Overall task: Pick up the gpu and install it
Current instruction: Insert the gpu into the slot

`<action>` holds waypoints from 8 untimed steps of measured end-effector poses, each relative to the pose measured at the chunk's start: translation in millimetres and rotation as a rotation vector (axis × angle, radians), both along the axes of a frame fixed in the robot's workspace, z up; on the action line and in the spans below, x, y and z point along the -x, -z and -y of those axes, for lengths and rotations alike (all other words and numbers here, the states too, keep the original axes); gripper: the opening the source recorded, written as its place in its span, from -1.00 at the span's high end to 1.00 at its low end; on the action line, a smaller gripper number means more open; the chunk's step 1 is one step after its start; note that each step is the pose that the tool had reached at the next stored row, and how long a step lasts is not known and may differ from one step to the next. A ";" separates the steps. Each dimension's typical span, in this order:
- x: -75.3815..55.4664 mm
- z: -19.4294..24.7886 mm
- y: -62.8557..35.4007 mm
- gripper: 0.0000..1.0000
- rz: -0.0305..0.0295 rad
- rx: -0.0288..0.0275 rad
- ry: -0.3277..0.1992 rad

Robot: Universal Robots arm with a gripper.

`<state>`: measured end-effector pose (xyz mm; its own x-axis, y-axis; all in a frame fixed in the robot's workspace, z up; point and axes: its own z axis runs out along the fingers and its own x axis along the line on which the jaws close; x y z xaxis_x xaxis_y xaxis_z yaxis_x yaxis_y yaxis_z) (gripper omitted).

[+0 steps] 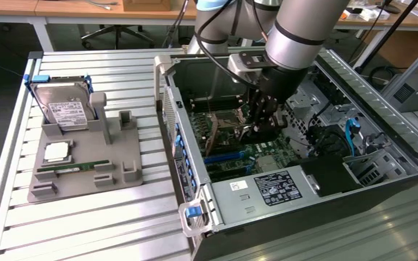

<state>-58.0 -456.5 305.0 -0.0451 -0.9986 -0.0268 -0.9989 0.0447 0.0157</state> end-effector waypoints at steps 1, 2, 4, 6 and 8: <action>1.3 0.0 0.2 0.47 0.0000 0.0002 0.000; 3.2 0.0 0.5 0.47 -0.0002 0.0008 0.000; 6.7 -0.1 1.6 0.47 0.0000 0.0028 0.000; 8.4 -0.1 5.0 0.47 -0.0001 0.0071 0.000; 9.9 -0.1 9.3 0.47 -0.0001 0.0079 0.000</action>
<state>-67.9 -456.5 295.6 -0.0452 -0.9988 -0.0188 -0.9989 0.0449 0.0155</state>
